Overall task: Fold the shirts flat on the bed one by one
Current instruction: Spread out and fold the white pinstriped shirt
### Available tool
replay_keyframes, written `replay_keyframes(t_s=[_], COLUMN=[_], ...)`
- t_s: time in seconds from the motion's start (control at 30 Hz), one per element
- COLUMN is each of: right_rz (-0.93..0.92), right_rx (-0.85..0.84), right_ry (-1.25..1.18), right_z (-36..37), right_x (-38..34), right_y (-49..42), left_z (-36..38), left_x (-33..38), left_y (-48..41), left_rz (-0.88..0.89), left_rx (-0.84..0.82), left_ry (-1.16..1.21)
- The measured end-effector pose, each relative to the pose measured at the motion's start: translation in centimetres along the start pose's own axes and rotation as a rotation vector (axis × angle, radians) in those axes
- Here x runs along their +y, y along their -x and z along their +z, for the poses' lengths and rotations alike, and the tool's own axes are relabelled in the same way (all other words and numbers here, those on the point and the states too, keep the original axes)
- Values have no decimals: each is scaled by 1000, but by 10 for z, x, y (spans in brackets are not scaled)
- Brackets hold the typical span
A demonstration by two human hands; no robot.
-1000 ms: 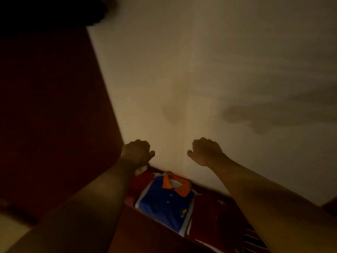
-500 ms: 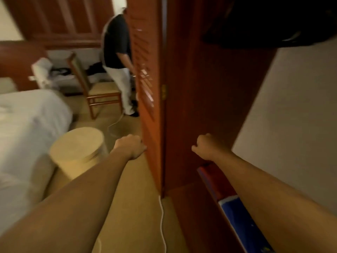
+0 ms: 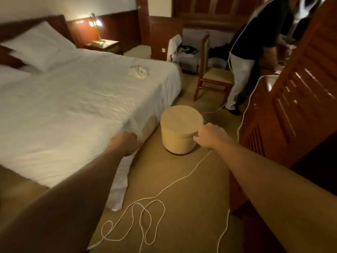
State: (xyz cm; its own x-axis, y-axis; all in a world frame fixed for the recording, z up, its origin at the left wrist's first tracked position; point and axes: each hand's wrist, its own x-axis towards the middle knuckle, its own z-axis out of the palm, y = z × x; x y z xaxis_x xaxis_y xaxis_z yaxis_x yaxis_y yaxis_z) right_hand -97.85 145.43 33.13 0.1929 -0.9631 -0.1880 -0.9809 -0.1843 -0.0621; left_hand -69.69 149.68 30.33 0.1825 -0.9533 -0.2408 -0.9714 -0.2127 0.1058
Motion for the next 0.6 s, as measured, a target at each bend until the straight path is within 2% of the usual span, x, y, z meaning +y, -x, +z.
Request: replay_keyframes(t_s=[0.17,0.3,0.43,0.6], right_rz=[-191,-306,-375,-420], right_rx=[-12,-2,24,64], right_ry=[67,83,76,87], right_z=[-4,-15,-34,-65], right_x=[-84,-132,-162,-173], right_y=[-57,-104,-166,-272], left_z=[-10,-22,-39,-79], left_x=[-93,-138,-157,-154], left_y=[2,-10,-49,-138], left_rz=[-203,-306,-368,-411], left_rx=[15,27,49,103], left_ry=[21,44,53,93])
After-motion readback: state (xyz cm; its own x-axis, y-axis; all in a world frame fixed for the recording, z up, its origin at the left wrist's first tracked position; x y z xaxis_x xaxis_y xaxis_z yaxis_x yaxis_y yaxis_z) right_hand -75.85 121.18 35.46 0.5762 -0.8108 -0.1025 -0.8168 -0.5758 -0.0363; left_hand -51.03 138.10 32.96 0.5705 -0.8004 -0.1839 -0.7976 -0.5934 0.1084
